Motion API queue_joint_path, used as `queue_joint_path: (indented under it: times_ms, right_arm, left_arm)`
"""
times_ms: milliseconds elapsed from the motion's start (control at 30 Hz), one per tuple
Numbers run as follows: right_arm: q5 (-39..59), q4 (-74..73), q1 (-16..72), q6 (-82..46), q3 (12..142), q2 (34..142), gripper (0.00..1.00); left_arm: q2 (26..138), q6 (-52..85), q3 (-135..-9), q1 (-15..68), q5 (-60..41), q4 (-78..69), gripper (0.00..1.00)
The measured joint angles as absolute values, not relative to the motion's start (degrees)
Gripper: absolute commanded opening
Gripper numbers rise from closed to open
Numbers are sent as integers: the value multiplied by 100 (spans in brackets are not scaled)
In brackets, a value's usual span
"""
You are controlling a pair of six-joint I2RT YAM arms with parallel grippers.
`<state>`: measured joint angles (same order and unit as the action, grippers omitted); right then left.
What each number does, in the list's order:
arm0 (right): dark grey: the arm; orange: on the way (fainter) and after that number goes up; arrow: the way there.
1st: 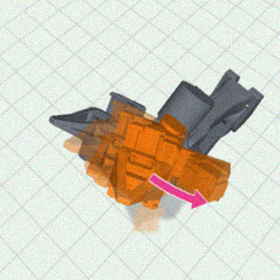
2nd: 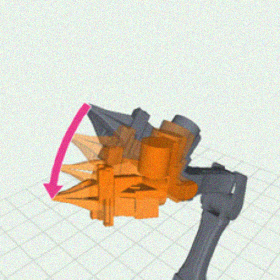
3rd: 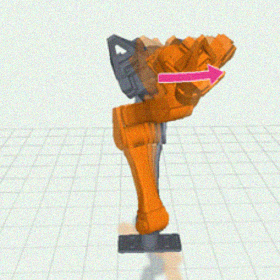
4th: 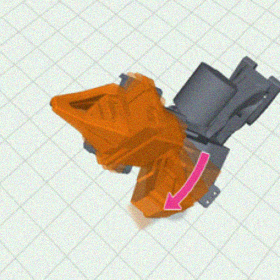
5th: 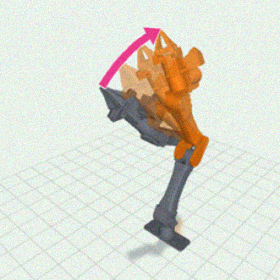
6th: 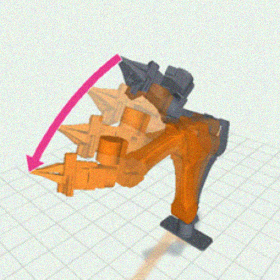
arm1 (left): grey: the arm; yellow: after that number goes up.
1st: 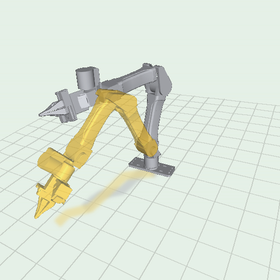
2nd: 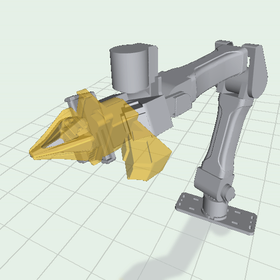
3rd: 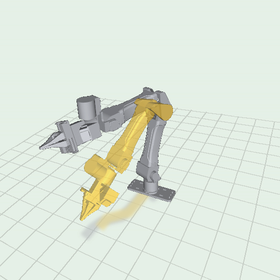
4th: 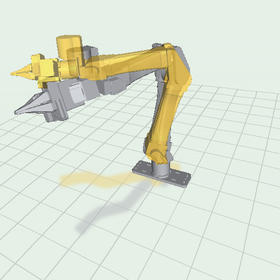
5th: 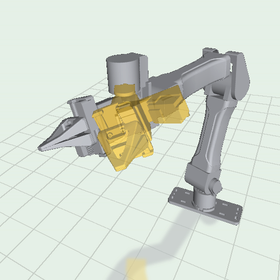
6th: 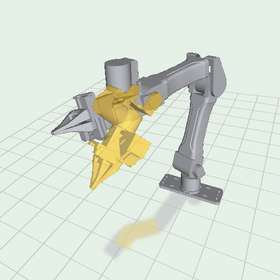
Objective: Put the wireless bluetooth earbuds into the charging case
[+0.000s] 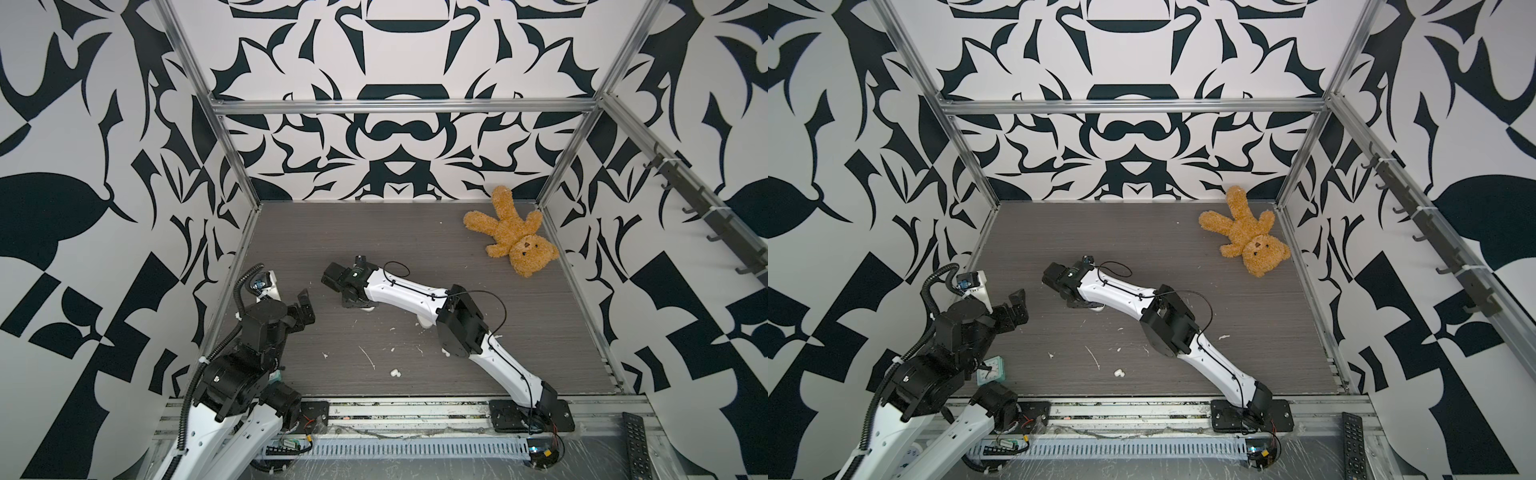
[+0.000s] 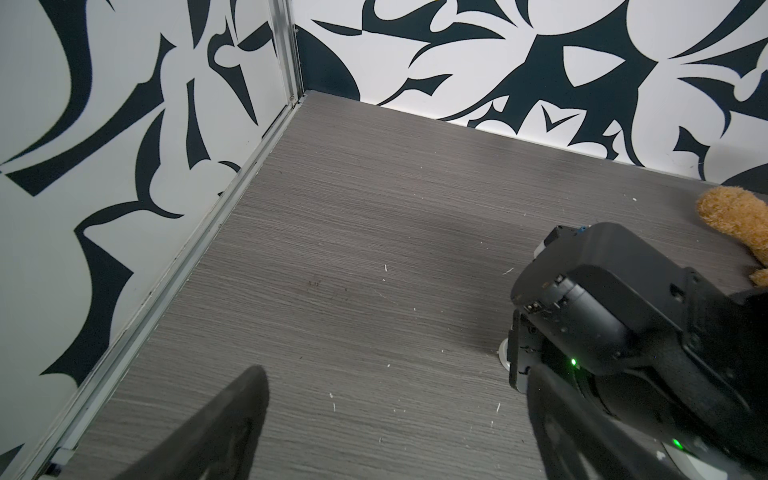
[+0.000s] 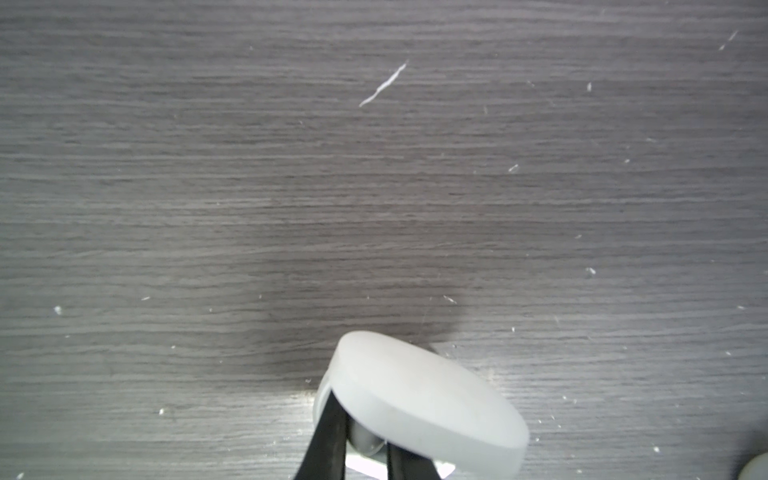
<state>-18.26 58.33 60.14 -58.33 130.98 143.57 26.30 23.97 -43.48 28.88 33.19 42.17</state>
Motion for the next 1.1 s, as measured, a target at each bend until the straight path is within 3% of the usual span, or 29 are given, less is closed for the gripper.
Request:
queue_joint_path:
  times_ms: [267, 867, 1033, 1100]
  right_arm:
    - [-1826, 5841, 6025, -5854, 13098, 14357, 31]
    - [-1680, 5695, 6119, -5671, 12997, 14219, 35]
    - [-1529, 5518, 6182, -5516, 12759, 13863, 40]
    - [-1441, 5384, 6211, -5424, 12591, 13633, 47]
  left_arm:
    - [2630, 2397, -4348, 2888, 3317, 4217, 99]
    - [2630, 2397, -4348, 2888, 3319, 4217, 99]
    - [2630, 2397, -4348, 2888, 3319, 4219, 99]
    - [2630, 2397, -4348, 2888, 3319, 4219, 99]
